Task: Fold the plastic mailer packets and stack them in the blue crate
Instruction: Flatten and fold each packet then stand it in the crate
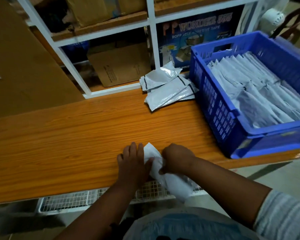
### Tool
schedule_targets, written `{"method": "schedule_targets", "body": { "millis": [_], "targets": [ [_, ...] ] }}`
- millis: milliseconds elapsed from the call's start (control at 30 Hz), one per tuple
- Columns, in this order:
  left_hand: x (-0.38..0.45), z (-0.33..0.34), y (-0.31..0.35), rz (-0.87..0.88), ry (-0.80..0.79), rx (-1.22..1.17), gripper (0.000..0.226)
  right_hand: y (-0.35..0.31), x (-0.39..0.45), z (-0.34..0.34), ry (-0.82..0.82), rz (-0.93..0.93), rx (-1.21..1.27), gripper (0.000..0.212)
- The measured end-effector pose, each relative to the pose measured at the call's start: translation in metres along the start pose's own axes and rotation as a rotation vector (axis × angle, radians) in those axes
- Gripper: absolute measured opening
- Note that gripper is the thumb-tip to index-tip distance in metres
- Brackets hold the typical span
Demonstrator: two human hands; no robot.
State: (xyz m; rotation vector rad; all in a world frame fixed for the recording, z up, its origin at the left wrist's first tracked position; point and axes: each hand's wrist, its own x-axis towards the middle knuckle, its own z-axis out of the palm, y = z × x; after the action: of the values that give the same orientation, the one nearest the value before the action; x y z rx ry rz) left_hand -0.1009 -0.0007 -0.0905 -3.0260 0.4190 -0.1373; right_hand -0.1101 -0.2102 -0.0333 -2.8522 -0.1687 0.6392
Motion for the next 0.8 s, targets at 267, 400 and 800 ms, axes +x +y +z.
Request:
{"method": "schedule_targets", "body": {
  "millis": [267,400,800],
  "targets": [
    [0.037,-0.049,0.015,-0.207,0.019,-0.615,0.074,0.027,0.001,-0.038,0.204,0.087,0.586,0.043],
    [0.052,-0.099,0.052,-0.482,-0.315,-1.639,0.055,0.03,-0.02,-0.086,0.336,0.001,0.792,0.085],
    [0.116,-0.206,0.141,-0.235,-0.19,-1.89,0.033,0.106,-0.092,-0.198,0.856,0.218,0.892,0.044]
  ]
}}
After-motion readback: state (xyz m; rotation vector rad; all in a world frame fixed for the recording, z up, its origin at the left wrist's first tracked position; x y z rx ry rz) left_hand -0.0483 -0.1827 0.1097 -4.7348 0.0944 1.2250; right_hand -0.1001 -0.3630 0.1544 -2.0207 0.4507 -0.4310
